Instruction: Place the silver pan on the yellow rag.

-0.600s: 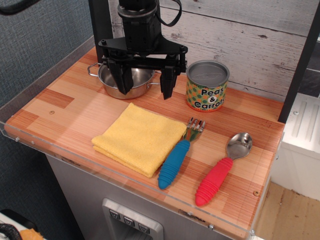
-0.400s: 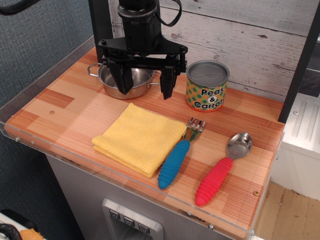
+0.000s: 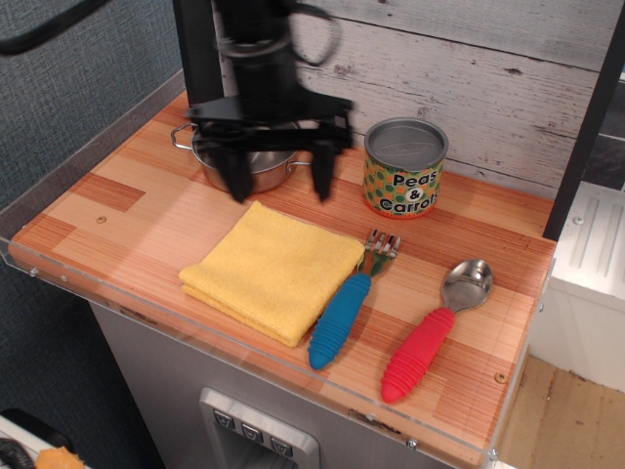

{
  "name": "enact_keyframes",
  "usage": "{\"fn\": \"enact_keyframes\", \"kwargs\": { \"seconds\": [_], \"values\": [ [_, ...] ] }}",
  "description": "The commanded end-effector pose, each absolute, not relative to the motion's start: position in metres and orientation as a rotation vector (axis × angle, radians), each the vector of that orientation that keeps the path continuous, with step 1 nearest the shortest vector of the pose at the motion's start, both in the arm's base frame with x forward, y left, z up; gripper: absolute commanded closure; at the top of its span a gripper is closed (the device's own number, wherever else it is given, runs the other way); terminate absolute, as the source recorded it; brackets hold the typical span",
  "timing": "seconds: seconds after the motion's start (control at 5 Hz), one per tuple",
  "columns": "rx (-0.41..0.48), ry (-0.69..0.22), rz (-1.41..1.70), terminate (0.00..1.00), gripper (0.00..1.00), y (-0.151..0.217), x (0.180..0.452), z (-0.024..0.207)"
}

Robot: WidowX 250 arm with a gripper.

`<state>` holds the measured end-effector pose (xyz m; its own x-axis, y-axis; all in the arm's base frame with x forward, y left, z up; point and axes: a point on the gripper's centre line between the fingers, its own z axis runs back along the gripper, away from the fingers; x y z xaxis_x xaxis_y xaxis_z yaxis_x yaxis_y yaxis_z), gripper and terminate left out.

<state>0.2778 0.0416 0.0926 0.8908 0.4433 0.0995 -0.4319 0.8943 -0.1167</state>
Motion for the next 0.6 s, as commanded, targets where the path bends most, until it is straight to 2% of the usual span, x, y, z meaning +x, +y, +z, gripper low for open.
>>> {"fn": "enact_keyframes", "kwargs": {
  "seconds": [0.0,0.4],
  "values": [
    [-0.064,-0.234,0.879,0.0,0.0,0.092,0.289,0.099],
    [-0.005,-0.23,1.132,0.0,0.0,0.141,0.306,0.093]
  ]
}}
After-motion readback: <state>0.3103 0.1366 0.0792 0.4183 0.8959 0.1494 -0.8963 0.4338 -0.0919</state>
